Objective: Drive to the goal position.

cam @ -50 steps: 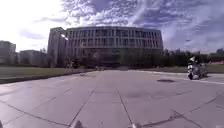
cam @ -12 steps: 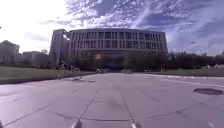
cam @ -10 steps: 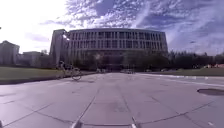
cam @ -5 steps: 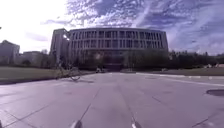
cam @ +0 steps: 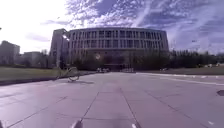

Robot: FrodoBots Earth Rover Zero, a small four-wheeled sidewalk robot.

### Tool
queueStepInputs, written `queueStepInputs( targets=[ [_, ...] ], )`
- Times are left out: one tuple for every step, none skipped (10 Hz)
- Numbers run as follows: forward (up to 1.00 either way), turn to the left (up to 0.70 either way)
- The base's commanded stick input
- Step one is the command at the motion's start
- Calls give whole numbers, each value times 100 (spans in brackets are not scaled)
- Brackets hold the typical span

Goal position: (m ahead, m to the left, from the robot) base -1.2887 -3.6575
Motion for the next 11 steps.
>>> queueStepInputs(
  targets=[
    [70, 0],
    [70, 0],
    [70, 0],
    [70, 0],
    [70, 0],
    [70, 0],
    [70, 0],
    [70, 0],
    [70, 0],
    [70, 0],
    [70, 0]
  ],
)
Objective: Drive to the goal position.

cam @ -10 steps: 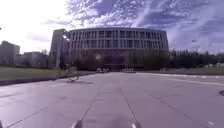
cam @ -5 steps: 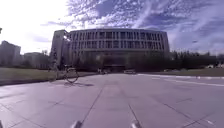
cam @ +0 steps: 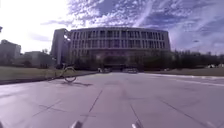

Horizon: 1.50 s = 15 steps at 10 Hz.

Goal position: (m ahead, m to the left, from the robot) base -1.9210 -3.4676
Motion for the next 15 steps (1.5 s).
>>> queueStepInputs(
  targets=[
    [70, 0],
    [70, 0],
    [70, 0],
    [70, 0],
    [70, 0],
    [70, 0],
    [70, 0],
    [70, 0],
    [70, 0],
    [70, 0],
    [70, 0],
    [70, 0],
    [70, 0],
    [70, 0],
    [70, 0]
  ],
)
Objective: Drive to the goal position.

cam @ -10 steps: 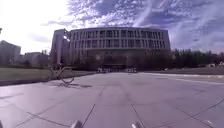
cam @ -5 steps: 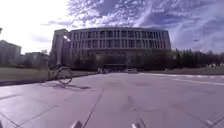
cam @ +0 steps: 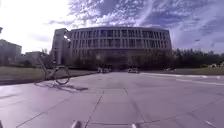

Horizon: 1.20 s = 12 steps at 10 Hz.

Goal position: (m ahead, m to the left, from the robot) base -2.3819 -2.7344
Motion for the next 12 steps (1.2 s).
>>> queueStepInputs(
  targets=[
    [70, 0],
    [70, 0],
    [70, 0],
    [70, 0],
    [70, 0],
    [70, 0],
    [70, 0],
    [70, 0],
    [70, 0],
    [70, 0],
    [70, 0],
    [70, 0]
  ],
)
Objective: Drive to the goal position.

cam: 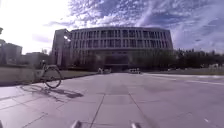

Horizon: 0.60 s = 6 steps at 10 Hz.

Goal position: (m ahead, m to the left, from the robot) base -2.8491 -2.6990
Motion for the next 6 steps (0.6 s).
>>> queueStepInputs(
  targets=[
    [70, 0],
    [70, 0],
    [70, 0],
    [70, 0],
    [70, 0],
    [53, 0]
  ],
)
